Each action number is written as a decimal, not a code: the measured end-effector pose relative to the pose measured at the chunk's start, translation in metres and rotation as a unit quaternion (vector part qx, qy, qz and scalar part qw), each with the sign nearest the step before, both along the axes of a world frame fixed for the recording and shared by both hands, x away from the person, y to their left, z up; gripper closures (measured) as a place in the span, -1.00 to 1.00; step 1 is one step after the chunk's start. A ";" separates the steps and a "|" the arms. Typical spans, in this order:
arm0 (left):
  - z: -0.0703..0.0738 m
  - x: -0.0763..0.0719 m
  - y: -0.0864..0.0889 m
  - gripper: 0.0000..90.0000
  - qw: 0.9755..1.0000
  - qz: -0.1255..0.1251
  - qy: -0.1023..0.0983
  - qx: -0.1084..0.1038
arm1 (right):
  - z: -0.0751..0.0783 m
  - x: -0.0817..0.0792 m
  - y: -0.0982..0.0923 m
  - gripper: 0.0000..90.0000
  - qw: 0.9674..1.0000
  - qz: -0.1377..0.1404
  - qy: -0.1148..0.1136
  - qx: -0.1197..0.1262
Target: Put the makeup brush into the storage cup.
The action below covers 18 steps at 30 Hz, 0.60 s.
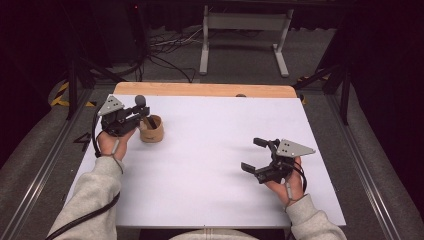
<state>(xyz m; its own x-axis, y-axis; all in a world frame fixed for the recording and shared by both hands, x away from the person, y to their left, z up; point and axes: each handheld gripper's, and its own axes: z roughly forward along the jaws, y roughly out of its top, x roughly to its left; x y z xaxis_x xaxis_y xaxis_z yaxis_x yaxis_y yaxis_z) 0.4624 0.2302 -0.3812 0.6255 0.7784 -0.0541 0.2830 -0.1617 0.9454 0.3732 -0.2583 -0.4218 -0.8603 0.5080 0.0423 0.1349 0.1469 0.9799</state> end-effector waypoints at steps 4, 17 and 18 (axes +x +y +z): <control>-0.002 0.001 0.000 0.56 1.000 0.000 0.004 -0.001 | 0.000 0.000 0.000 -1.00 1.000 0.000 0.001 -0.001; 0.005 -0.005 0.006 -0.58 0.999 -0.002 -0.011 -0.032 | 0.000 0.000 -0.001 -1.00 1.000 -0.001 0.001 0.002; 0.006 -0.007 0.007 -0.68 0.999 -0.007 -0.013 -0.035 | 0.001 0.000 -0.001 -1.00 1.000 -0.001 0.001 0.003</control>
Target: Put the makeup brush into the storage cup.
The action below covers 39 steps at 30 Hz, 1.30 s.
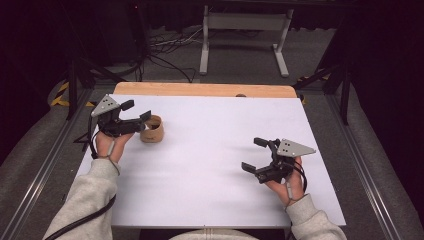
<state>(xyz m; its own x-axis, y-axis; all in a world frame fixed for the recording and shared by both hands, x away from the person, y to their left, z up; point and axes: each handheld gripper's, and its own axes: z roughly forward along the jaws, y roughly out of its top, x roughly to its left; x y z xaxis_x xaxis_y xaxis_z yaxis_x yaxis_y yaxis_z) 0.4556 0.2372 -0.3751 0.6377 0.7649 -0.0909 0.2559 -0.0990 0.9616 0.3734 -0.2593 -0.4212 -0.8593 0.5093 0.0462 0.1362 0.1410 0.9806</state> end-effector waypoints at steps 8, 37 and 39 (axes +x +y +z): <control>0.006 -0.015 0.005 -0.87 0.999 -0.022 -0.019 -0.015 | 0.002 0.000 -0.003 -1.00 1.000 -0.003 -0.003 0.002; -0.002 -0.085 0.005 -0.96 0.994 -0.096 -0.038 -0.033 | 0.014 -0.005 -0.031 -1.00 0.999 -0.030 -0.019 0.011; -0.006 -0.086 0.006 -0.96 0.994 -0.095 -0.036 -0.031 | 0.014 -0.006 -0.033 -1.00 0.999 -0.031 -0.020 0.012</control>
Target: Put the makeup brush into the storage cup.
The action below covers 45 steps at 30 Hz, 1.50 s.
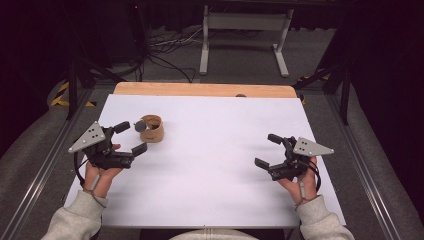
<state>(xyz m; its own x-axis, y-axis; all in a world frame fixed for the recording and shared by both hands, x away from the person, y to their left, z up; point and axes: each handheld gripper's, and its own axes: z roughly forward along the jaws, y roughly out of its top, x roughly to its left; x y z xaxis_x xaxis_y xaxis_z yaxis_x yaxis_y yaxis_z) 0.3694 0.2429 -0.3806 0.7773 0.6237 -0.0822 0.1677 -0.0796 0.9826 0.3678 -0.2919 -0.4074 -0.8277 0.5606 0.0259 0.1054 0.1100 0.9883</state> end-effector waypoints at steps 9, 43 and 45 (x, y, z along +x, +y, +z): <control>-0.019 -0.009 0.003 -0.97 1.000 -0.006 0.006 0.002 | -0.001 -0.004 -0.009 -1.00 1.000 -0.008 -0.001 0.000; -0.066 -0.028 0.000 -0.99 0.999 -0.050 0.010 -0.008 | -0.012 -0.011 -0.014 -1.00 1.000 -0.009 0.001 -0.010; -0.069 -0.028 -0.001 -0.99 0.999 -0.051 0.013 -0.006 | -0.013 -0.011 -0.014 -1.00 1.000 -0.009 0.001 -0.012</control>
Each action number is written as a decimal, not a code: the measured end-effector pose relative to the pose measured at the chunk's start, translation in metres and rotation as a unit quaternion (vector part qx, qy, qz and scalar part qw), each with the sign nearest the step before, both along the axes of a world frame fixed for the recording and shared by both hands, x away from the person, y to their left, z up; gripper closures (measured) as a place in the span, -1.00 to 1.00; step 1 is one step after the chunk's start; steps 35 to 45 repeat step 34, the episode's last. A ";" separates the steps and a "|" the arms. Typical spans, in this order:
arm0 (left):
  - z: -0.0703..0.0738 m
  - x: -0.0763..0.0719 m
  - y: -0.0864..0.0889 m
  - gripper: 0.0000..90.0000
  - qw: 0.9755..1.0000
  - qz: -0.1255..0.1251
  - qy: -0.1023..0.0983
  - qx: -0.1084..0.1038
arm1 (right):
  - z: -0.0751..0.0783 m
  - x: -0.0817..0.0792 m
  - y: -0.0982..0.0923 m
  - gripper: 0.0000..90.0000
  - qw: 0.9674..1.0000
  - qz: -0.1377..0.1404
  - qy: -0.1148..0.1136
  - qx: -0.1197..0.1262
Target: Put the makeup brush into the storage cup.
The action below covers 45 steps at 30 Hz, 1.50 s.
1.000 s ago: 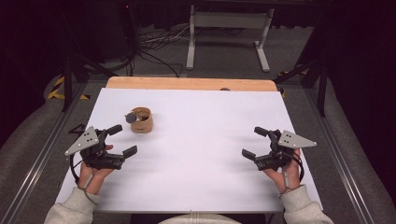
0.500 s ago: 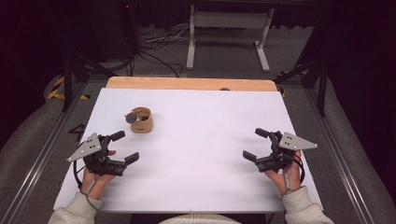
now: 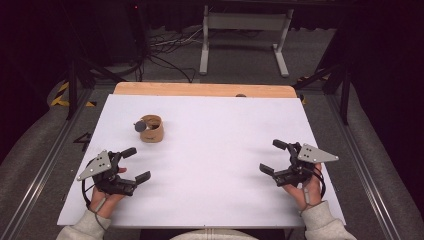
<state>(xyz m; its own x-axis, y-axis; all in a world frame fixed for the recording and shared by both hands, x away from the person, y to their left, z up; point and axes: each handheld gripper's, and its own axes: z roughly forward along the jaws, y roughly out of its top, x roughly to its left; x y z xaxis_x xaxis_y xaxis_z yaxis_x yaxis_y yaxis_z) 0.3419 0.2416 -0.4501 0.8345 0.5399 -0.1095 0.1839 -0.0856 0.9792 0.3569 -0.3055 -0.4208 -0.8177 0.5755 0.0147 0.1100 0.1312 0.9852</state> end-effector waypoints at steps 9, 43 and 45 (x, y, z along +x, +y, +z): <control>-0.004 0.000 -0.003 -0.99 0.999 0.018 -0.013 0.023 | -0.005 -0.001 0.002 -1.00 1.000 0.000 0.002 -0.002; -0.006 0.002 -0.005 -0.99 0.999 0.026 -0.012 0.030 | -0.009 0.000 0.005 -1.00 1.000 0.000 0.010 -0.016; -0.006 0.002 -0.005 -0.99 0.999 0.026 -0.012 0.030 | -0.009 0.000 0.005 -1.00 1.000 0.000 0.010 -0.016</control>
